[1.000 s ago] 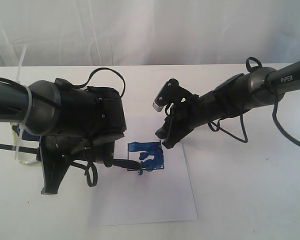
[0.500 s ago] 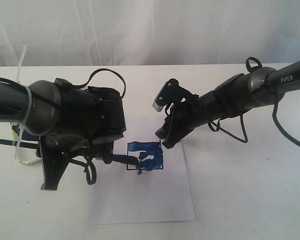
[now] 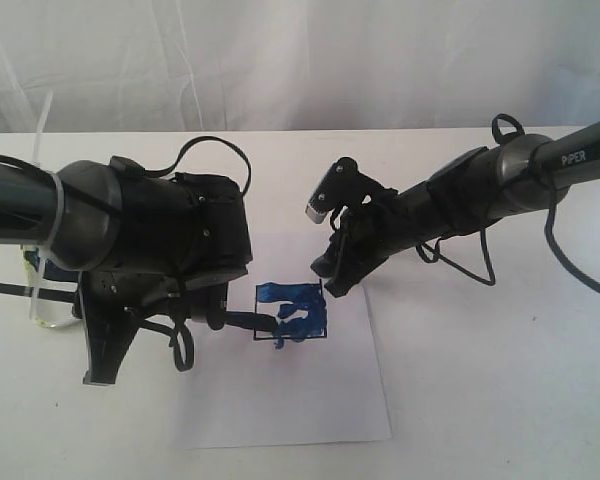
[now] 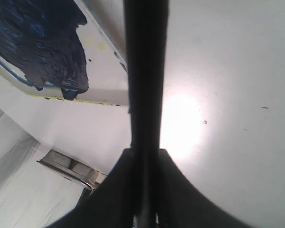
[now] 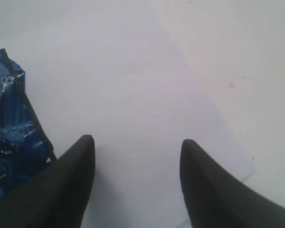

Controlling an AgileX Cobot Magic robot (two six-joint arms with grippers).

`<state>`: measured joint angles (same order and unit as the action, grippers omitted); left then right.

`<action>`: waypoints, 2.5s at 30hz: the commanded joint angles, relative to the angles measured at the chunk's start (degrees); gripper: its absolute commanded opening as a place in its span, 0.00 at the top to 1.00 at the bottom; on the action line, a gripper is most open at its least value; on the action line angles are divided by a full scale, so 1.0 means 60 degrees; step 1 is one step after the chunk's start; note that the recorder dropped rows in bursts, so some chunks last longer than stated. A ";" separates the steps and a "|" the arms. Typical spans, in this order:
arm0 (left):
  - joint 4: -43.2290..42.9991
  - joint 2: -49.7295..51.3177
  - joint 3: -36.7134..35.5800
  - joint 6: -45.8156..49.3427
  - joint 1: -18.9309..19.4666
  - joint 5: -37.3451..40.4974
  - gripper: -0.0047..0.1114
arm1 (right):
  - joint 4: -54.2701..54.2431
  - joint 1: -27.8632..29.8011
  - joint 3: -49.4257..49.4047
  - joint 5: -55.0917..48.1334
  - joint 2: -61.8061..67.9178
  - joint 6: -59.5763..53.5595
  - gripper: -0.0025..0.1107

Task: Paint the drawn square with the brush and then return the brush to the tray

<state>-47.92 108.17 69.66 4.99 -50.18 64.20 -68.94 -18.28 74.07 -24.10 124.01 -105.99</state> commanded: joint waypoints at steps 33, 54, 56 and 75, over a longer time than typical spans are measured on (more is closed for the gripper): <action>-0.0751 0.0063 -0.0329 -0.1285 -0.0043 0.0767 0.96 | 0.0345 0.0013 -0.0085 0.0496 0.0130 -0.0191 0.52; -0.0107 0.0899 0.0611 -0.0831 -0.0194 0.0165 0.96 | 0.0345 0.0013 -0.0103 0.0497 0.0130 -0.0191 0.52; -0.0107 0.0918 0.0611 -0.0831 -0.0233 0.0035 0.96 | 0.0345 0.0013 -0.0103 0.0497 0.0130 -0.0191 0.52; 0.0282 0.0956 0.1382 -0.0925 -0.0233 -0.0320 0.96 | 0.0345 0.0013 -0.0100 0.0497 0.0130 -0.0303 0.52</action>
<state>-48.56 114.01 77.15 -3.01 -51.22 61.69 -68.94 -18.28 74.07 -22.87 124.01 -106.69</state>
